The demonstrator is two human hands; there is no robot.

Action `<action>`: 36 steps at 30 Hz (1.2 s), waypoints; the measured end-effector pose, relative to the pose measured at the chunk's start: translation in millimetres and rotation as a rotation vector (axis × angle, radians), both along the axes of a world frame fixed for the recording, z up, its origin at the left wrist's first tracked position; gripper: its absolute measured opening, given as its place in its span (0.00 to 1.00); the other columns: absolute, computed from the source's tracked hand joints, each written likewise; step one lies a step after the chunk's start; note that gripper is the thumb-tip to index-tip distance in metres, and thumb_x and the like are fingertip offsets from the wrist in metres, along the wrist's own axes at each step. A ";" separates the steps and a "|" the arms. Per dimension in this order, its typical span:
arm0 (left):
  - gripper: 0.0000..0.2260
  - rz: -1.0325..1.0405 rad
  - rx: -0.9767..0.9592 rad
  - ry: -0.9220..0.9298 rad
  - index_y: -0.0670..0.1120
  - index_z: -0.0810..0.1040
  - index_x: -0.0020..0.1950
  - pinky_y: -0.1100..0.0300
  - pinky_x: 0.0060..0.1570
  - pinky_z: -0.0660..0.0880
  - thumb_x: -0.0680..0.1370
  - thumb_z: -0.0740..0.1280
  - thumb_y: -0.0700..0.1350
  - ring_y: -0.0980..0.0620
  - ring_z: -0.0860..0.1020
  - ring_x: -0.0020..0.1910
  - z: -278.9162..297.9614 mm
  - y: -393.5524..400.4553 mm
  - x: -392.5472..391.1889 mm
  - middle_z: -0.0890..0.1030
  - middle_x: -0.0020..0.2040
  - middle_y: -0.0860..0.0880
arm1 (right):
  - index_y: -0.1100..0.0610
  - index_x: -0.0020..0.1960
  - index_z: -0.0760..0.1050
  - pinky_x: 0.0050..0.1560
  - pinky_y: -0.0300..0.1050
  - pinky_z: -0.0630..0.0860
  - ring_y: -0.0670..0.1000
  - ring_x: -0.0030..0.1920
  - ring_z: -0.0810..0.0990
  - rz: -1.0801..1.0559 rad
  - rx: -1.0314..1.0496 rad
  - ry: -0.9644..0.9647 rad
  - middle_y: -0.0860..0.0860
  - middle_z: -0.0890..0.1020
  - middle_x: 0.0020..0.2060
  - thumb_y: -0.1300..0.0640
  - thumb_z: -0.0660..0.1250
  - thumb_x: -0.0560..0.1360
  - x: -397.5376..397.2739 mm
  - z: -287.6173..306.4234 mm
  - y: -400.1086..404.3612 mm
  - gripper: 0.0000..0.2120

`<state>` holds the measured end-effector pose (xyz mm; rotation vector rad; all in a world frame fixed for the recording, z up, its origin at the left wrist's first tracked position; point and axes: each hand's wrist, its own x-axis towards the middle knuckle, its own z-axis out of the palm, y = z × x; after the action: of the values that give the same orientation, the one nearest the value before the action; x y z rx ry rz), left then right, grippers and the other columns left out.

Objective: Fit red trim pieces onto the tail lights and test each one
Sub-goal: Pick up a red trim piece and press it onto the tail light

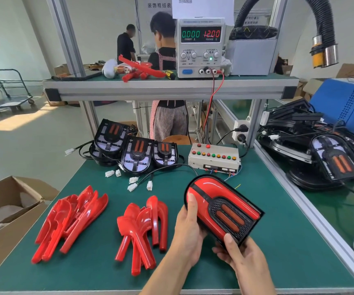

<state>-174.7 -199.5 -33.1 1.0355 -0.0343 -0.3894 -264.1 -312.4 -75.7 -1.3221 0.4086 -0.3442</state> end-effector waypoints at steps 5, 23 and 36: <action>0.29 -0.022 -0.045 0.002 0.42 0.74 0.70 0.39 0.65 0.76 0.79 0.62 0.63 0.42 0.81 0.64 -1.2 4.9 2.3 0.82 0.63 0.41 | 0.60 0.58 0.79 0.40 0.41 0.84 0.60 0.43 0.88 0.020 0.001 -0.006 0.59 0.88 0.42 0.60 0.71 0.77 1.2 2.0 1.1 0.10; 0.27 -0.069 -0.216 0.132 0.40 0.73 0.73 0.41 0.69 0.72 0.80 0.62 0.57 0.41 0.77 0.68 -0.1 7.9 5.6 0.79 0.67 0.38 | 0.58 0.58 0.79 0.41 0.42 0.84 0.60 0.43 0.88 0.028 -0.002 0.030 0.57 0.88 0.43 0.60 0.71 0.77 -1.8 8.9 4.6 0.10; 0.20 0.054 -0.082 0.158 0.43 0.77 0.66 0.44 0.67 0.74 0.81 0.63 0.55 0.47 0.82 0.61 2.4 2.1 7.3 0.85 0.59 0.45 | 0.58 0.57 0.79 0.40 0.52 0.84 0.58 0.39 0.88 -0.078 -0.071 0.263 0.55 0.88 0.42 0.50 0.75 0.75 -3.4 26.9 9.5 0.15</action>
<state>-167.3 -197.5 -30.8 0.9205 0.1177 -0.4161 -267.5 -302.9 -48.8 -1.4288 0.6753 -0.2517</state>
